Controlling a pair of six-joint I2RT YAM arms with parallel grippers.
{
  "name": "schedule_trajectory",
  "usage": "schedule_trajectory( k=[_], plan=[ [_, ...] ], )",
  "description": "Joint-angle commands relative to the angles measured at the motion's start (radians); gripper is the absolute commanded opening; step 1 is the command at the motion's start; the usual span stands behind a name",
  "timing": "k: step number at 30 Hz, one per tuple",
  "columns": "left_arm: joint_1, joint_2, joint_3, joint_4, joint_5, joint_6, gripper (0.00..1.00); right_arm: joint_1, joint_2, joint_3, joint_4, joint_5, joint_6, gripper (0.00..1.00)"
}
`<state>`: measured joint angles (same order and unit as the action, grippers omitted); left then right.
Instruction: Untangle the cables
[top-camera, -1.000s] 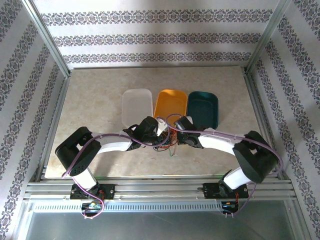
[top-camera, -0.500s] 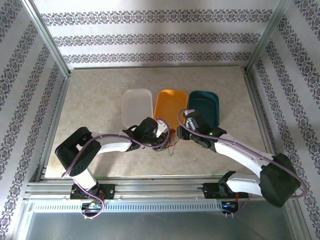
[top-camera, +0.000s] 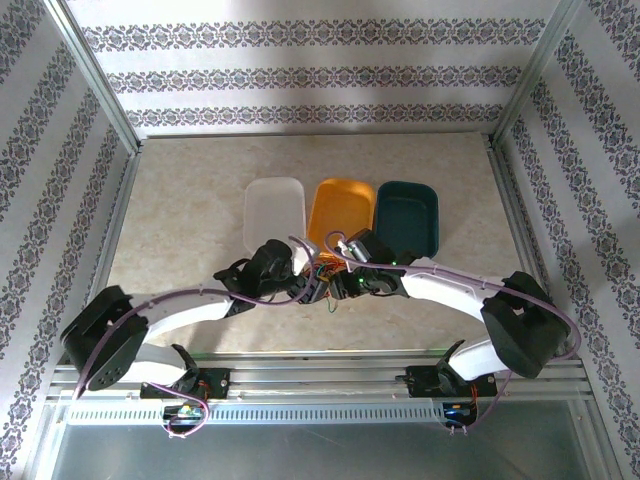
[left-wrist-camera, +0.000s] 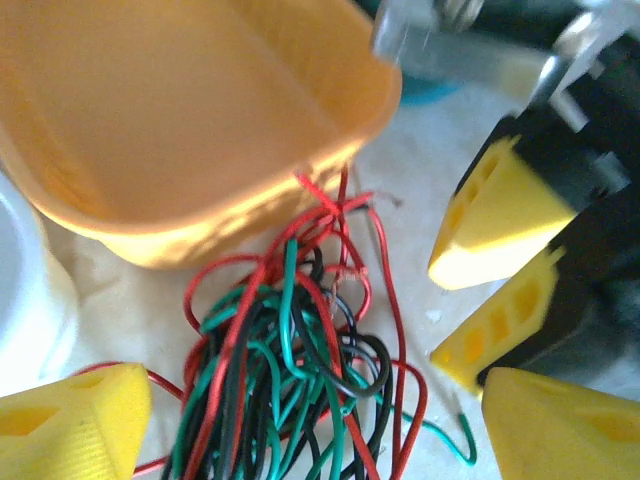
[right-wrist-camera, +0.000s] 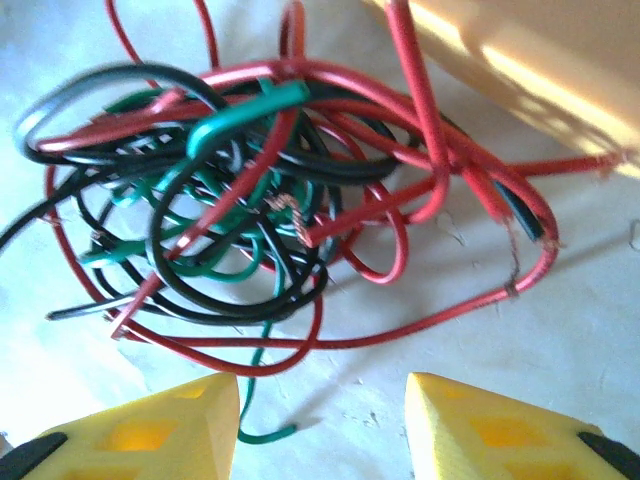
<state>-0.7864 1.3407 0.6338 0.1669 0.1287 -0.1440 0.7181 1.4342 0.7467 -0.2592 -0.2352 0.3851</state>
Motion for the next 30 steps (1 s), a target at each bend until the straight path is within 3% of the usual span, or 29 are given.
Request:
schedule_trajectory(
  k=[1,4,11,21,26,30],
  plan=[
    [-0.004,-0.071,-0.023,-0.039,-0.153,-0.078,0.87,0.015,0.005,0.043,0.001,-0.038,-0.037,0.48],
    [0.024,-0.125,-0.043,-0.062,-0.309,-0.177,0.89,0.041,0.024,0.086,-0.025,-0.05,-0.072,0.48],
    [0.039,-0.142,-0.056,-0.093,-0.422,-0.231,0.9,0.081,0.126,0.192,-0.089,-0.085,-0.135,0.46],
    [0.039,-0.073,-0.071,-0.065,-0.227,-0.129,0.86,0.083,0.223,0.252,-0.121,0.053,-0.11,0.44],
    [0.039,-0.004,-0.046,-0.056,-0.155,-0.084,0.75,0.083,0.235,0.25,-0.117,0.086,-0.108,0.1],
    [0.039,0.065,-0.007,-0.041,-0.118,-0.054,0.66,0.075,0.18,0.214,-0.116,0.03,-0.123,0.05]
  ],
)
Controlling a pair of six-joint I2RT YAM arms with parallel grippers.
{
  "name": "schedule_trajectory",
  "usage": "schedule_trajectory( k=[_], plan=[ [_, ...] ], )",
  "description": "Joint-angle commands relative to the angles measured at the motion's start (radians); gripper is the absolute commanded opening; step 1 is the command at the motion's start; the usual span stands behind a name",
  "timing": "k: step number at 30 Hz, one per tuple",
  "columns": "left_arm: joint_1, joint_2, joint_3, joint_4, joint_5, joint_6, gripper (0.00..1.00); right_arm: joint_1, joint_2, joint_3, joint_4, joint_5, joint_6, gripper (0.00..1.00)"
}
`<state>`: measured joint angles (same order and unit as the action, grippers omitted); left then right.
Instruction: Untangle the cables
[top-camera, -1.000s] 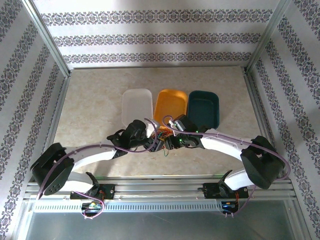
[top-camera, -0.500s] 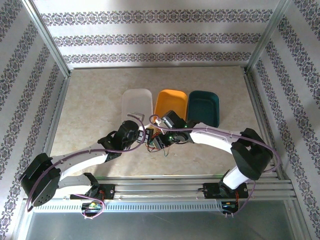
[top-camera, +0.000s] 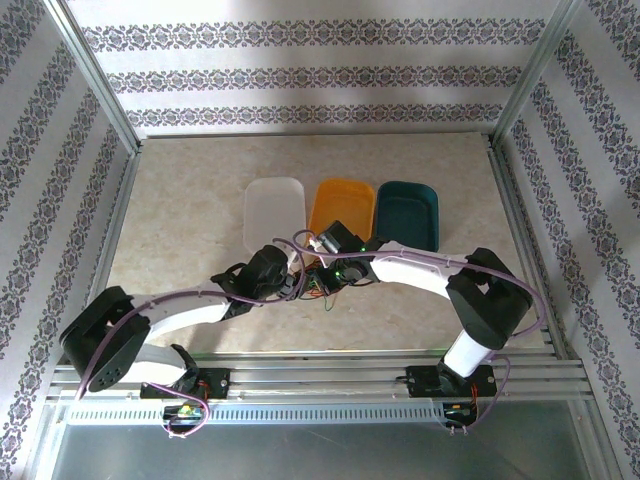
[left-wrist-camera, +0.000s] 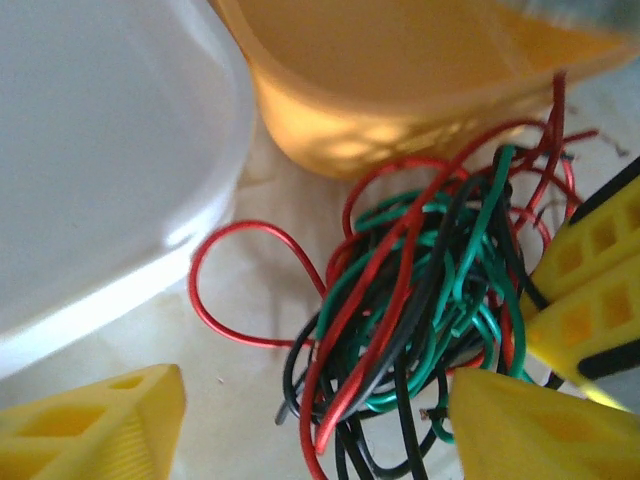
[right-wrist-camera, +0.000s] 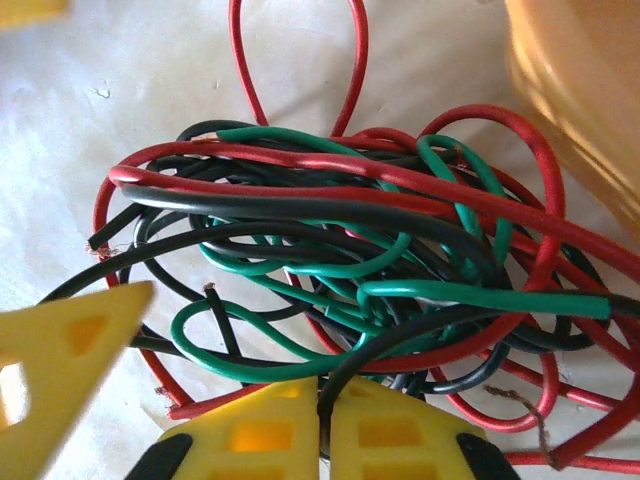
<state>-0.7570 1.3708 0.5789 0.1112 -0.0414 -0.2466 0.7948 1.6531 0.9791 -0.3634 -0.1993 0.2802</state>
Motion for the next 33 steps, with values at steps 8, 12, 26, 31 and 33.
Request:
schedule_trajectory(
  k=[8,12,26,31,33],
  plan=[
    [0.01,0.193,0.131,0.018,0.076,0.079,0.46,-0.057,-0.237,-0.098,0.009,-0.147,-0.002,0.03],
    [0.01,0.229,0.138,0.027,0.093,0.073,0.37,-0.121,-0.357,-0.117,0.035,-0.256,0.038,0.03],
    [0.009,0.242,0.126,0.028,0.13,0.071,0.05,-0.333,-0.621,-0.117,0.124,-0.371,0.172,0.04],
    [0.01,0.111,0.086,0.035,0.224,0.087,0.36,-0.332,-0.613,-0.149,0.116,-0.396,0.178,0.04],
    [0.01,0.051,0.075,0.025,0.282,0.102,0.5,-0.327,-0.614,-0.161,0.12,-0.406,0.185,0.04]
  ],
)
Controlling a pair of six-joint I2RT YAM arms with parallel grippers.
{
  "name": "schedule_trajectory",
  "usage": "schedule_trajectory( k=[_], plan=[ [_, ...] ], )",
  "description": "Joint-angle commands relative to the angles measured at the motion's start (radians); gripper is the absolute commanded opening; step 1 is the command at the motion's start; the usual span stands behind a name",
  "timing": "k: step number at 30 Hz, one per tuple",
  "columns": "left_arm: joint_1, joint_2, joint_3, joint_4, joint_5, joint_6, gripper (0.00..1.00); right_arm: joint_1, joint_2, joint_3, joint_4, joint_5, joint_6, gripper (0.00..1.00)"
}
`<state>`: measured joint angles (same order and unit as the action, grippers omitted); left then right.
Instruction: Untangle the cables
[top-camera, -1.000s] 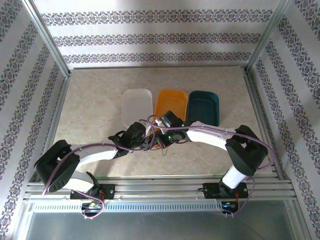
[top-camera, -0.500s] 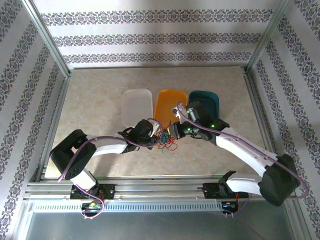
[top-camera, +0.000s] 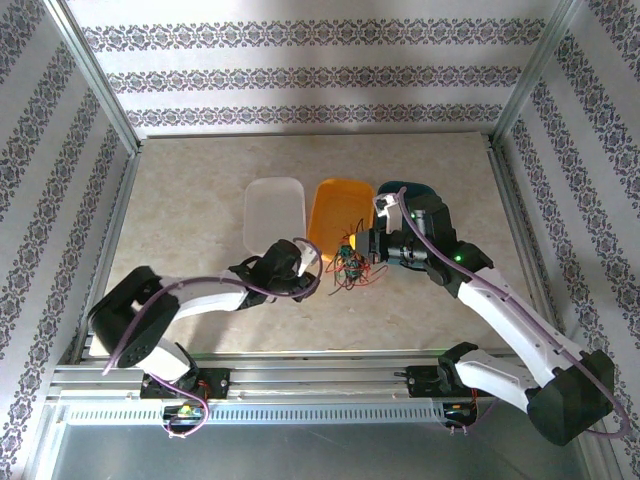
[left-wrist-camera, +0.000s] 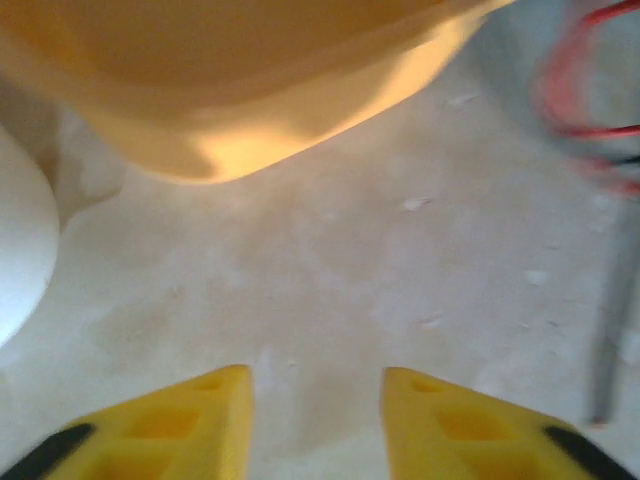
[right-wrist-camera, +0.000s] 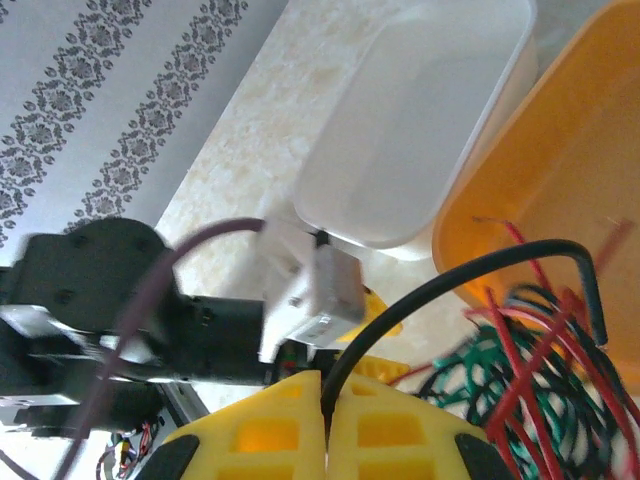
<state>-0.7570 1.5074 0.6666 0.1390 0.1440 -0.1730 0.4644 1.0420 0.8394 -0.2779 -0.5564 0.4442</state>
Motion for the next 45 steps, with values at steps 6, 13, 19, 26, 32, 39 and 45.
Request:
schedule_trajectory(
  k=[6,13,19,26,32,39,45],
  plan=[
    [-0.002,-0.181,0.021,-0.111,0.259,0.106,0.81,0.011,-0.006,-0.024,0.037,-0.081,0.028,0.04],
    [-0.028,-0.129,0.089,-0.059,0.257,0.128,0.87,0.026,0.023,-0.017,0.059,-0.149,0.064,0.04],
    [-0.057,-0.06,0.151,-0.057,0.299,0.15,0.84,0.034,0.036,-0.022,0.097,-0.149,0.101,0.04],
    [-0.061,-0.02,0.162,-0.041,0.285,0.145,0.42,0.036,0.051,-0.034,0.149,-0.151,0.143,0.04],
    [-0.061,-0.046,0.127,-0.07,0.259,0.135,0.02,0.003,-0.003,-0.053,0.145,0.007,0.159,0.04],
    [-0.06,-0.111,0.045,-0.102,0.209,0.124,0.0,-0.039,-0.146,-0.08,0.111,0.386,0.161,0.04],
    [-0.059,-0.121,0.0,-0.128,0.161,0.127,0.0,-0.067,-0.269,-0.054,0.091,0.614,0.129,0.03]
  ],
)
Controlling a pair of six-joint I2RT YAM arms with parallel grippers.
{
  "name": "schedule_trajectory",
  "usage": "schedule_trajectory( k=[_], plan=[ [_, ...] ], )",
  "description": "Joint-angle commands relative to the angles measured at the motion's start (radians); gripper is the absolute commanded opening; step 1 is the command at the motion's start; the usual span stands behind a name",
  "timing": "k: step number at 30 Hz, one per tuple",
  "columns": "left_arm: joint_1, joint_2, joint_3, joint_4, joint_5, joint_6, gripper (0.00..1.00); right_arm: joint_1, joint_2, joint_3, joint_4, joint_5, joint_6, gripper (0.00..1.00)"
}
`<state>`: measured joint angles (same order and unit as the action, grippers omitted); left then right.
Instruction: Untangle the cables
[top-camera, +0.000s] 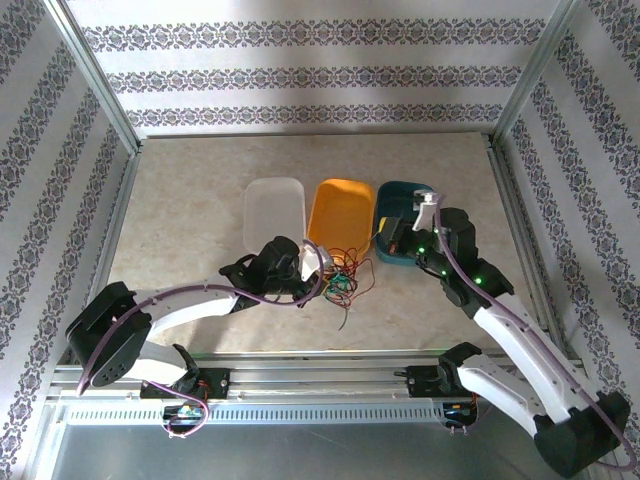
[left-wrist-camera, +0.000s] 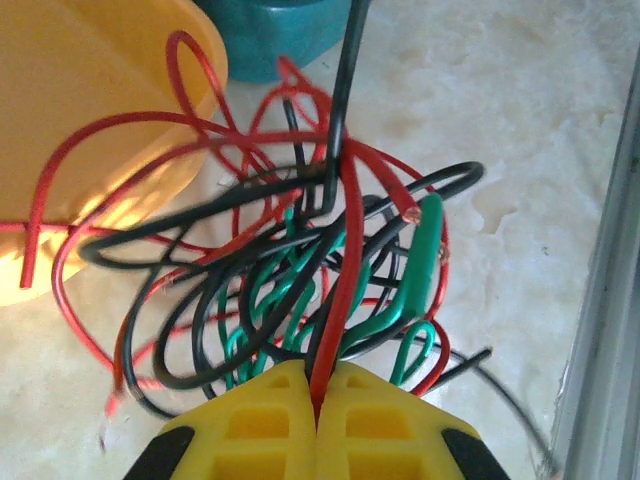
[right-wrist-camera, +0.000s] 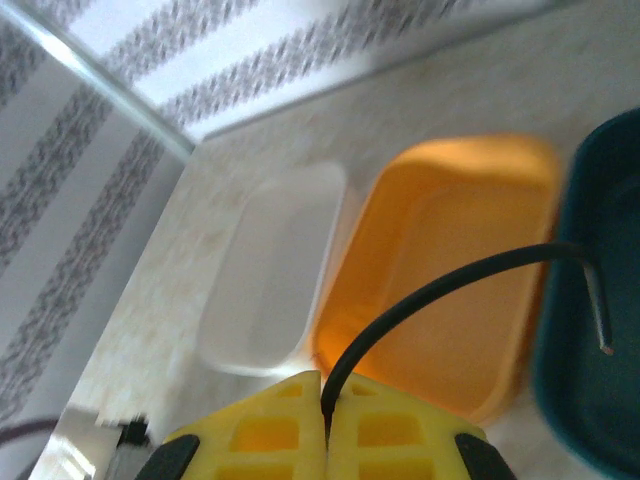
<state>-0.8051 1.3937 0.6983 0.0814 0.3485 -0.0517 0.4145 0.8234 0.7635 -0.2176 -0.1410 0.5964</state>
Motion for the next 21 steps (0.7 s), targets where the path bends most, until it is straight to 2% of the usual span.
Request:
schedule_trajectory(
  k=[1,12,21],
  plan=[
    [-0.011,-0.002,-0.037,-0.071,-0.056,0.006,0.0,-0.024,-0.064,0.035,0.027,0.219,-0.033,0.03],
    [-0.011,0.013,-0.058,-0.094,-0.141,-0.032,0.0,-0.054,-0.102,0.226,0.018,0.346,-0.151,0.02],
    [-0.011,-0.051,-0.126,-0.091,-0.234,-0.1,0.0,-0.057,-0.135,0.287,0.075,0.507,-0.248,0.01]
  ],
)
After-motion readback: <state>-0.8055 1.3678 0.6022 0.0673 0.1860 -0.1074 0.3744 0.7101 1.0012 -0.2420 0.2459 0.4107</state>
